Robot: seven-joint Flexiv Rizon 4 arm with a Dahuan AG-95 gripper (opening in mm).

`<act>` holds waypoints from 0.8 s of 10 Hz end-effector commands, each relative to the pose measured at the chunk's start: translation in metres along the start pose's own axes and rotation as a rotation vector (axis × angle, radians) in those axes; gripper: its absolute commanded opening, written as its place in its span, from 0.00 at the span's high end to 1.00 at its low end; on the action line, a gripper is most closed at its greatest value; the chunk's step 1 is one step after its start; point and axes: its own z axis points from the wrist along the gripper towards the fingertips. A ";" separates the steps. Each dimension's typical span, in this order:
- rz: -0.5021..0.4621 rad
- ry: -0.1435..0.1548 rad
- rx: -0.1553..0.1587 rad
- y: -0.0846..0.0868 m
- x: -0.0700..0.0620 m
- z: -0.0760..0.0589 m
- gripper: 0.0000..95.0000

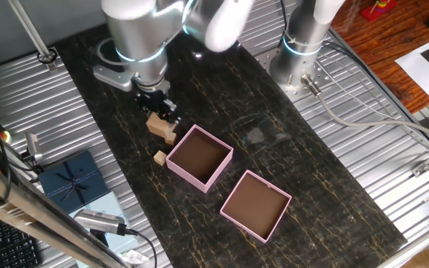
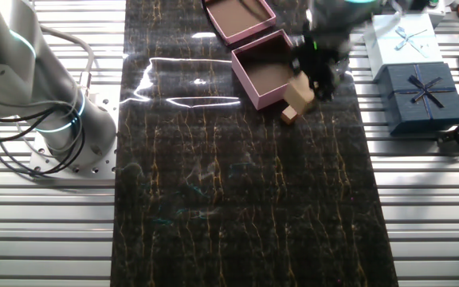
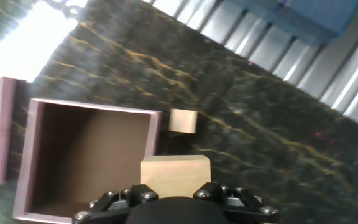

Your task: Take everything out of the gift box

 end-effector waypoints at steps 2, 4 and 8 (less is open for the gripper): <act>-0.003 -0.019 0.008 0.003 0.000 0.031 0.80; -0.014 -0.026 0.014 0.007 0.001 0.043 0.80; -0.065 -0.028 0.004 0.006 0.001 0.039 0.20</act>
